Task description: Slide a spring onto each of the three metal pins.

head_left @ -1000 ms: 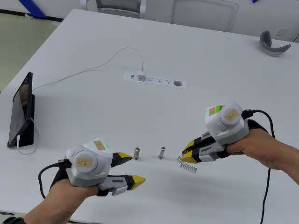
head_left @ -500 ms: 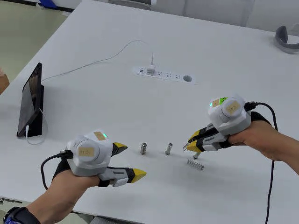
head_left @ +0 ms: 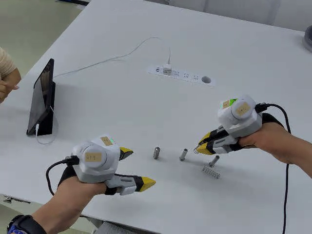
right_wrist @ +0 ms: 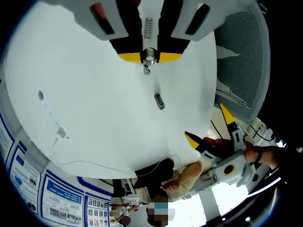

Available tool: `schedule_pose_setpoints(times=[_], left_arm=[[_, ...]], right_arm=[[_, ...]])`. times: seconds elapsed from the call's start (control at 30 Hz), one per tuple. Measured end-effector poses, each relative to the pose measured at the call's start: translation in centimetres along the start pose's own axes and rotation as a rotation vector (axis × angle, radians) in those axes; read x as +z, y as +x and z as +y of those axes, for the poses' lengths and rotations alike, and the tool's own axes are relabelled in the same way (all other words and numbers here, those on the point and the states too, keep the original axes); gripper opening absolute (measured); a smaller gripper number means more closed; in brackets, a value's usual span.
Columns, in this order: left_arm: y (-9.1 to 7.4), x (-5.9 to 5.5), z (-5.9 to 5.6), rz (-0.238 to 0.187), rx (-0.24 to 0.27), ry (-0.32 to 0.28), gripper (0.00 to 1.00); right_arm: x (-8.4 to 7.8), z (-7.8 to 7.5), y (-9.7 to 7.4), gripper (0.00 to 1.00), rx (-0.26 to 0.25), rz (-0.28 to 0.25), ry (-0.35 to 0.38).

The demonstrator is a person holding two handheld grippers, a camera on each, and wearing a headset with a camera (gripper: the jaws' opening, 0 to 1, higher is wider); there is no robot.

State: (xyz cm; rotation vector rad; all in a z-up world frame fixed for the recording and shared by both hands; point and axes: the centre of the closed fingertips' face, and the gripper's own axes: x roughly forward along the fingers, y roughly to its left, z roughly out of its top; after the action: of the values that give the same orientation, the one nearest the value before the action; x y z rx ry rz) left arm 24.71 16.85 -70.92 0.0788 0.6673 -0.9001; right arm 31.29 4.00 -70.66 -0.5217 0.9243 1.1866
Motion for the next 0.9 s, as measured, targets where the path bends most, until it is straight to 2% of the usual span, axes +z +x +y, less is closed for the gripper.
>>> schedule_pose_setpoints(times=[0.4, 0.9], left_arm=[[-0.7, -0.5, 0.6, 0.001, 0.020, -0.021, 0.65], [-1.0, -0.4, 0.9, -0.004, 0.028, -0.027, 0.65]], right_arm=[[0.4, -0.1, 1.2, 0.13, 0.023, 0.016, -0.030], [0.7, 0.1, 2.5, 0.13, 0.039, 0.032, -0.048]])
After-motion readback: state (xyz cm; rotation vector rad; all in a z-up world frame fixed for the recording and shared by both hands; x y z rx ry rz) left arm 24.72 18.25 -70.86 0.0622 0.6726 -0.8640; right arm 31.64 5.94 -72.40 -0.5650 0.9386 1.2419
